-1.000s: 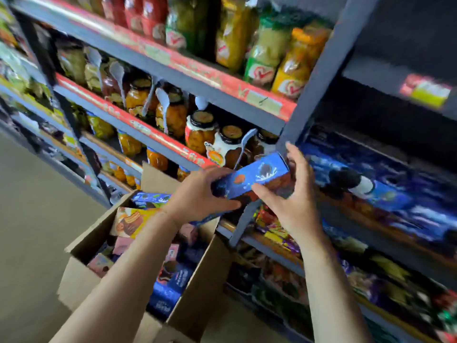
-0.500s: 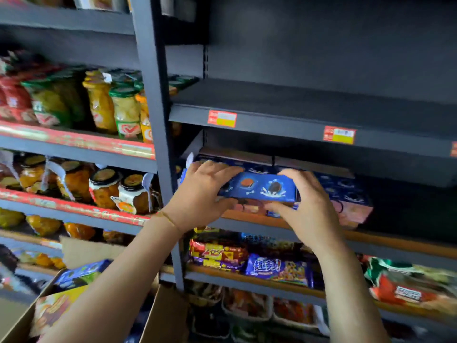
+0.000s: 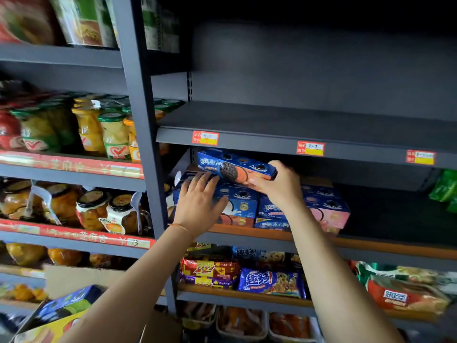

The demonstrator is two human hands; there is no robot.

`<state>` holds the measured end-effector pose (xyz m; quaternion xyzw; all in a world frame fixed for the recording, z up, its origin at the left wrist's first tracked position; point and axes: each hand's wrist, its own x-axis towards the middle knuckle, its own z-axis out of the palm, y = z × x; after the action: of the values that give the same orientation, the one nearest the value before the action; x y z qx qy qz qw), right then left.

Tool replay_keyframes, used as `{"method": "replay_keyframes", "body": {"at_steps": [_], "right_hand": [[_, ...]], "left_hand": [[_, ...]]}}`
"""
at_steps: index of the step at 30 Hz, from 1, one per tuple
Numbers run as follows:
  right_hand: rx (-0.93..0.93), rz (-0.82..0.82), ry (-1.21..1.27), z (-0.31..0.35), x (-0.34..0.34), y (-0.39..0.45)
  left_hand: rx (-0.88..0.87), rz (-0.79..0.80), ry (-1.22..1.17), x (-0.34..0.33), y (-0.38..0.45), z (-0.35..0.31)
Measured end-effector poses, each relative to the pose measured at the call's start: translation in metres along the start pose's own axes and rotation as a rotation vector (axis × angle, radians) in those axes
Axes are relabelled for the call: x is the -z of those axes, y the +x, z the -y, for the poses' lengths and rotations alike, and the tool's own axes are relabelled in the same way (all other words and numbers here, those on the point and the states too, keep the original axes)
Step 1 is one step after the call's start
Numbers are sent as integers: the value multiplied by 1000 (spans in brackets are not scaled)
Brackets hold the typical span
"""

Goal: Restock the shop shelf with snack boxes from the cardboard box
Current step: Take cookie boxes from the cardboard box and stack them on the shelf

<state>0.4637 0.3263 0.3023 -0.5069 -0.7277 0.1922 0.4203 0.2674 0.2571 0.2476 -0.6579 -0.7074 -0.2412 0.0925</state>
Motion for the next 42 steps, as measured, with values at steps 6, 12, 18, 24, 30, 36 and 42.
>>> {"method": "replay_keyframes", "body": {"at_steps": [6,12,18,24,30,36,42], "right_hand": [[-17,84,-49,16,-12,18],[-23,117,-49,6,-19,30],[-26,32,-111,-11,-30,31],[-29,-66,-132,-18,-36,34],[-28,-77,-88,-16,-43,40],[-6,-48,-52,-17,-53,41],[-32,-16,-20,-16,-51,37]], "left_hand": [[41,21,-15,2,6,2],[159,-11,-102,4,20,10],[244,71,-30,3,28,15],[301,169,-74,8,42,17],[295,149,-106,1,46,20],[311,116,-110,-3,46,22],[314,99,-119,-5,47,29]]}}
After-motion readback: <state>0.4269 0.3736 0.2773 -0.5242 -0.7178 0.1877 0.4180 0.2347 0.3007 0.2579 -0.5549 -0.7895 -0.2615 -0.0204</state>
